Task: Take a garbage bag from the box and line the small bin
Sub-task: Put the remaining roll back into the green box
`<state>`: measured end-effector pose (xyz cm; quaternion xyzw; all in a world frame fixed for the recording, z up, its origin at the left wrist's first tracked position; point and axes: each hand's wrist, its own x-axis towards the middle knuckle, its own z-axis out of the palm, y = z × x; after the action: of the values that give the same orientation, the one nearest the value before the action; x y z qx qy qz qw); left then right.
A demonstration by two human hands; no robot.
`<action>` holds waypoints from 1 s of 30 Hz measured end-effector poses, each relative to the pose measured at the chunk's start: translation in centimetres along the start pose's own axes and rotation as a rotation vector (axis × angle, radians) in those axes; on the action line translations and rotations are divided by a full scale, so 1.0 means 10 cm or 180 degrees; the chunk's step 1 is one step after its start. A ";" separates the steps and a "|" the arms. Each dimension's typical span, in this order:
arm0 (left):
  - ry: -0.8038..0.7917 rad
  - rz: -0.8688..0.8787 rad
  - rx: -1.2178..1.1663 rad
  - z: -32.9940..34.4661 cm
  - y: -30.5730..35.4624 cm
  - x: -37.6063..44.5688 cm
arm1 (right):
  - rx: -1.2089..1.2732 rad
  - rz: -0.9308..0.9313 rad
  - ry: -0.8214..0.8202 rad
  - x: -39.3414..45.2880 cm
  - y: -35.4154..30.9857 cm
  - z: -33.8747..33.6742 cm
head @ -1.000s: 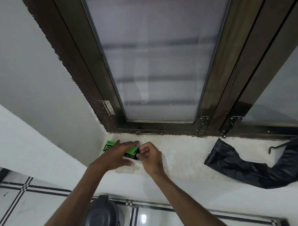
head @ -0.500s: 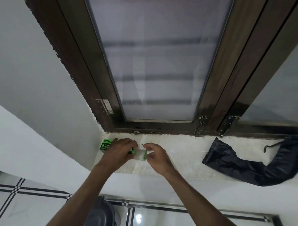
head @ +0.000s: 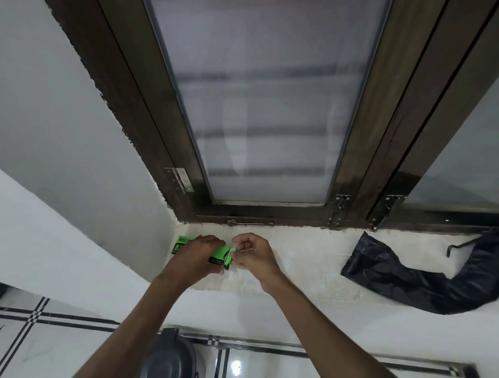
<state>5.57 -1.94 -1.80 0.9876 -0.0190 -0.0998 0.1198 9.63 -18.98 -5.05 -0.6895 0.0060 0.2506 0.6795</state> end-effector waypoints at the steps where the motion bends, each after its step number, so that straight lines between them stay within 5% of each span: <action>1: 0.0064 -0.0014 -0.0025 0.01 0.03 -0.01 | -0.0062 -0.0012 0.0050 0.01 -0.01 0.03; 12: 0.0342 -0.0065 -0.0105 0.06 0.15 -0.04 | -0.0211 -0.0065 0.0079 0.01 -0.03 0.06; 19: 0.0408 -0.0056 -0.0097 0.10 0.17 -0.04 | 0.0103 -0.0112 -0.0391 -0.05 -0.08 -0.13; 30: 0.0541 -0.0004 0.0164 0.11 0.33 -0.07 | -0.0309 -0.0736 0.0433 -0.33 -0.18 -0.80</action>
<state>4.65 -5.35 -1.92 0.9953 -0.0107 -0.0152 0.0955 10.07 -27.46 -2.58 -0.7330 -0.0396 0.1233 0.6677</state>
